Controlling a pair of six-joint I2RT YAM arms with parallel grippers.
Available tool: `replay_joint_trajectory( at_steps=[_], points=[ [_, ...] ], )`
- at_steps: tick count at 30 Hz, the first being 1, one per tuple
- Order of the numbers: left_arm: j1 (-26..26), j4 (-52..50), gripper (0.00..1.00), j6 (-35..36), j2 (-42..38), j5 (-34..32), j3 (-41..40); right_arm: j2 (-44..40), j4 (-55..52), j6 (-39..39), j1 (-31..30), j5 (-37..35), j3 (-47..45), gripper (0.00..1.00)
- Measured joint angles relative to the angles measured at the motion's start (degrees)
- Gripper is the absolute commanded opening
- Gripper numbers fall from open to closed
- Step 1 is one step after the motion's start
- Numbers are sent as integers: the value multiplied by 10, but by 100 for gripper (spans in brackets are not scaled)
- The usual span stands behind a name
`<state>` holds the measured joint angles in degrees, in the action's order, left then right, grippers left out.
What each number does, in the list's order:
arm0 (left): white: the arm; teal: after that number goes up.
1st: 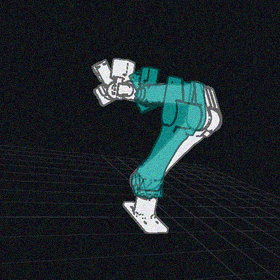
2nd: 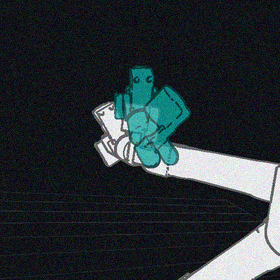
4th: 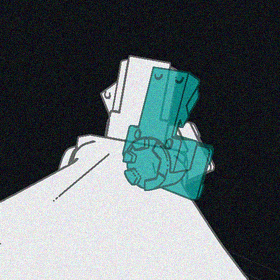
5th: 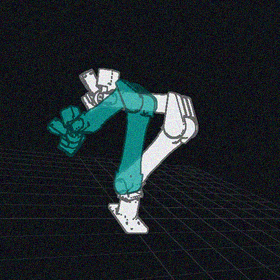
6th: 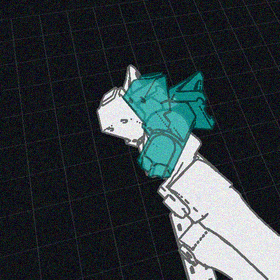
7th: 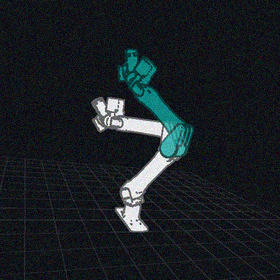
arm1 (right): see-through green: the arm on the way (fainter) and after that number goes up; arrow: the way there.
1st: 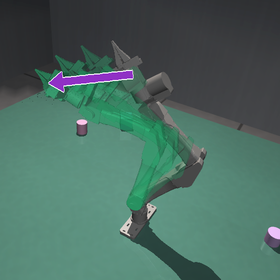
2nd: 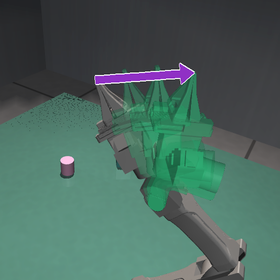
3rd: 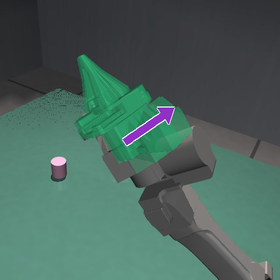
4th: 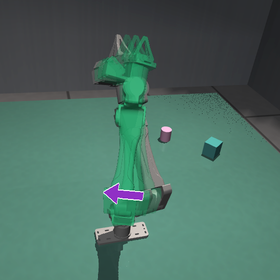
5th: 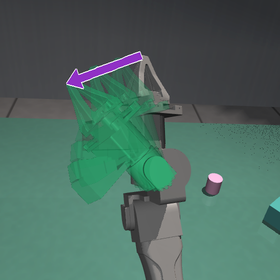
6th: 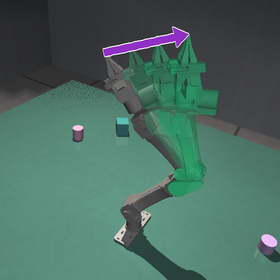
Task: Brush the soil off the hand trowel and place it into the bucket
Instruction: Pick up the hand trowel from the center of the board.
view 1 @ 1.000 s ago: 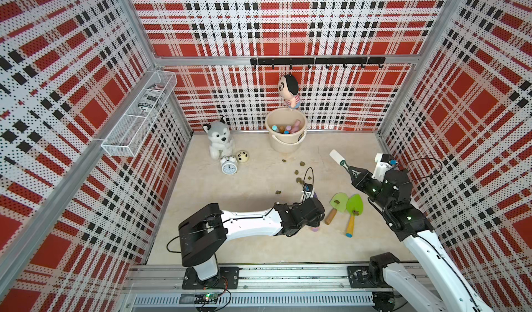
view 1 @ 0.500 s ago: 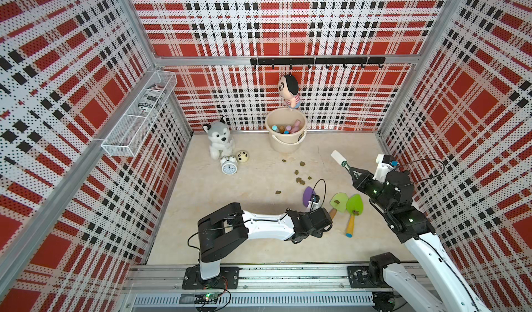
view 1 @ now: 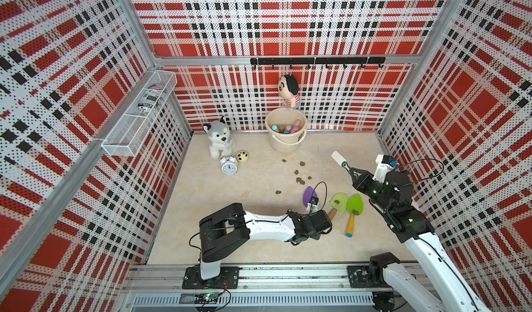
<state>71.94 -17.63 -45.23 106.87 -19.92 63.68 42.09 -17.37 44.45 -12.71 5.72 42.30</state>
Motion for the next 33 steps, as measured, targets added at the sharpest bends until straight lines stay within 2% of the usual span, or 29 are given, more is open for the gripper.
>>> replay_joint_trajectory(
  at_steps=[22, 29, 33],
  points=[
    [-6, -4, 36, -13, -2, -5, -26, 0, -3, 0, 0, 0, 0, 0],
    [-7, -5, 27, -17, -15, -6, -26, 0, -4, 2, 0, 0, 0, 0],
    [-10, -5, 18, -17, -23, -5, -27, 0, -4, 3, 0, 0, 0, 0]
  ],
)
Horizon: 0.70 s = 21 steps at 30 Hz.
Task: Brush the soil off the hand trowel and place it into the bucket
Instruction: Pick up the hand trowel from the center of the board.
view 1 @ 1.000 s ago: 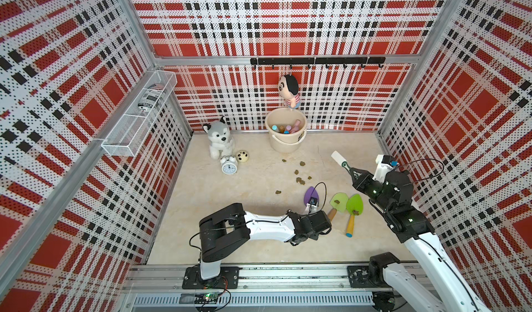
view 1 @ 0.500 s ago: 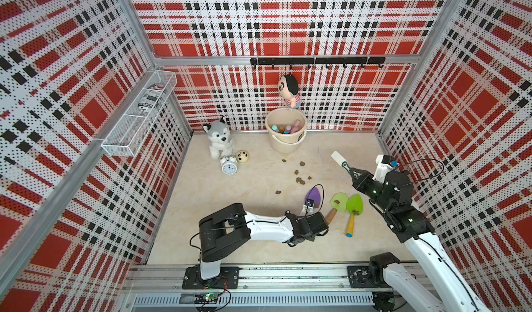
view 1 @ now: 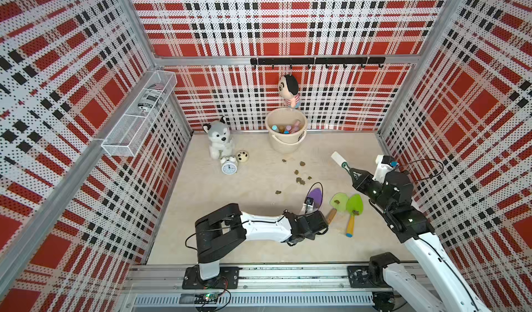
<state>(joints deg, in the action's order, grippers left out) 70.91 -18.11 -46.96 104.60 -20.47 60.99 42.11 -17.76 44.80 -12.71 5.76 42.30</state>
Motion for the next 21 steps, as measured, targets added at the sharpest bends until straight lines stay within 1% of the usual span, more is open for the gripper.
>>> replay_joint_trajectory(
  at_steps=[2, 4, 6, 7, 10, 12, 15, 18, 21],
  points=[
    [-3, 0, 15, 1, -2, 1, -2, 0, 0, 1, 0, 0, 0, 0],
    [-7, 0, 10, 1, -5, 2, -7, 0, 0, 1, 0, 0, 0, 0],
    [-12, -3, 2, 3, -14, 4, -14, 0, -1, 1, 0, 0, 0, 0],
    [-16, -4, 0, 5, -21, 6, -19, 0, -1, 1, 0, 0, 0, 0],
    [-30, -5, 0, 11, -55, 14, -35, 0, -1, 2, 0, 0, 0, 0],
    [-46, -4, 0, 23, -89, 31, -50, 2, -1, 3, 0, 4, 0, 0],
    [-84, -5, 0, 50, -146, 68, -68, 13, 6, 3, 0, 28, 0, 0],
    [-132, -21, 0, 90, -201, 99, -77, 34, 25, 1, 1, 74, 0, 0],
    [-186, -54, 0, 144, -250, 121, -84, 57, 53, -5, 1, 143, 0, 0]
  ],
)
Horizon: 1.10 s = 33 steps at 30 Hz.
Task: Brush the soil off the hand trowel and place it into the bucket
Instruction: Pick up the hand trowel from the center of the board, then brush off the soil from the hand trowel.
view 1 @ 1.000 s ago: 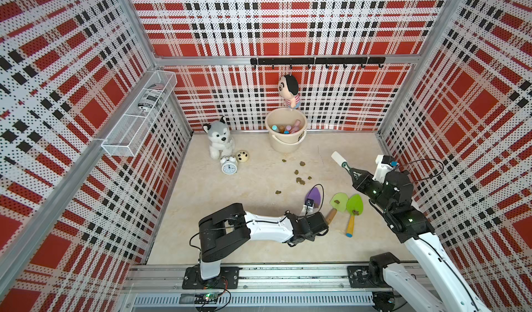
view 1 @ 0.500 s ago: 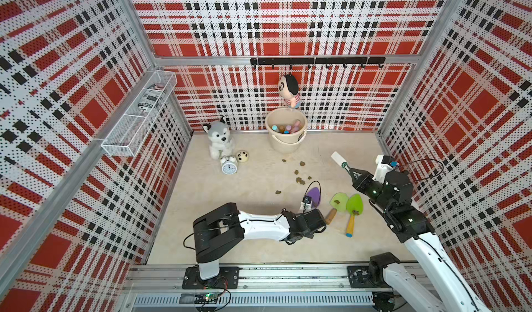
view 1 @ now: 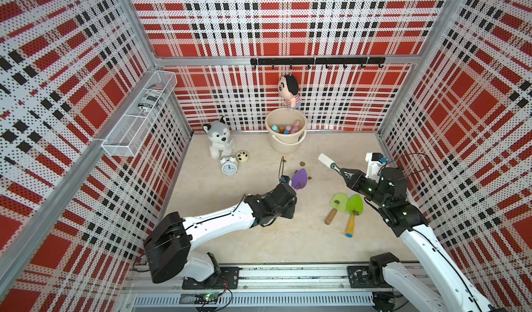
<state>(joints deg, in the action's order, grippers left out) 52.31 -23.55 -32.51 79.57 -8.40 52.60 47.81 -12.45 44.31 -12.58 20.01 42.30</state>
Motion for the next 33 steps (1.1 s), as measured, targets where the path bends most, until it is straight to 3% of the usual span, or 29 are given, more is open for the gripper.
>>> replay_joint_trajectory(
  at_steps=[6, 15, 21, 33],
  points=[
    [-126, -79, 0, 98, -69, 64, 0, 43, 60, -5, -15, 141, -1, 0],
    [-150, -142, 0, 151, -76, 108, 15, 67, 168, 5, -111, 225, -52, 0],
    [-151, -149, 0, 153, -85, 139, 16, 115, 208, 19, -119, 224, -74, 0],
    [-151, -151, 0, 151, -109, 158, 16, 129, 167, -9, -119, 124, -73, 0]
  ],
)
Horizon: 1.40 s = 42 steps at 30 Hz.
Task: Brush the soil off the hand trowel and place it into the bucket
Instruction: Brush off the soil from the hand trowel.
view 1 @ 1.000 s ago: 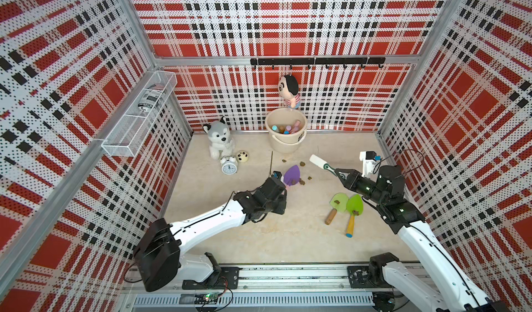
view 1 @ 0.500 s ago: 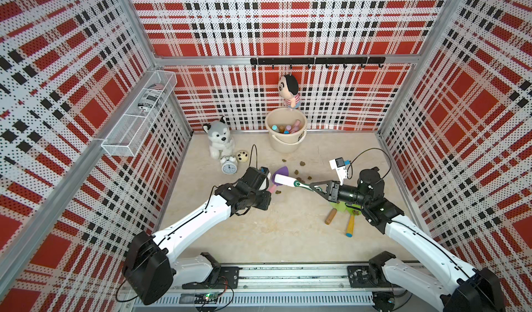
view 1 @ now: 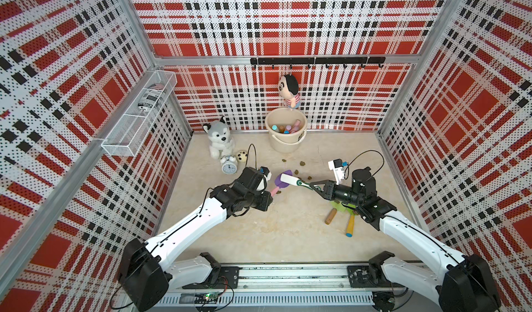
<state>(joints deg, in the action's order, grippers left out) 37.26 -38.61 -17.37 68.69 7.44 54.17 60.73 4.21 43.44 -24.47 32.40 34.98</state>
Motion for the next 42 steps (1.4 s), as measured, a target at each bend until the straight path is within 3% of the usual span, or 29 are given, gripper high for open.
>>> replay_joint_trajectory(
  at_steps=[8, 13, 19, 25, 38, 42],
  points=[
    [4, 0, 0, -1, -1, -4, 0, -17, -24, -3, 4, -48, 4, 0],
    [13, 0, 0, -2, 0, -17, 0, -28, 14, 7, 4, -13, 7, 0],
    [59, 19, 0, -2, 3, -50, 0, 0, 73, 30, -2, 46, 3, 0],
    [97, 48, 0, -1, 3, -92, -1, 9, 31, 31, 1, -5, 2, 0],
    [85, 75, 0, -9, -20, -129, -9, -70, 18, 51, 69, -49, -41, 0],
    [80, 81, 0, -10, -29, -129, -9, -85, 50, 57, 78, -20, -46, 0]
  ],
)
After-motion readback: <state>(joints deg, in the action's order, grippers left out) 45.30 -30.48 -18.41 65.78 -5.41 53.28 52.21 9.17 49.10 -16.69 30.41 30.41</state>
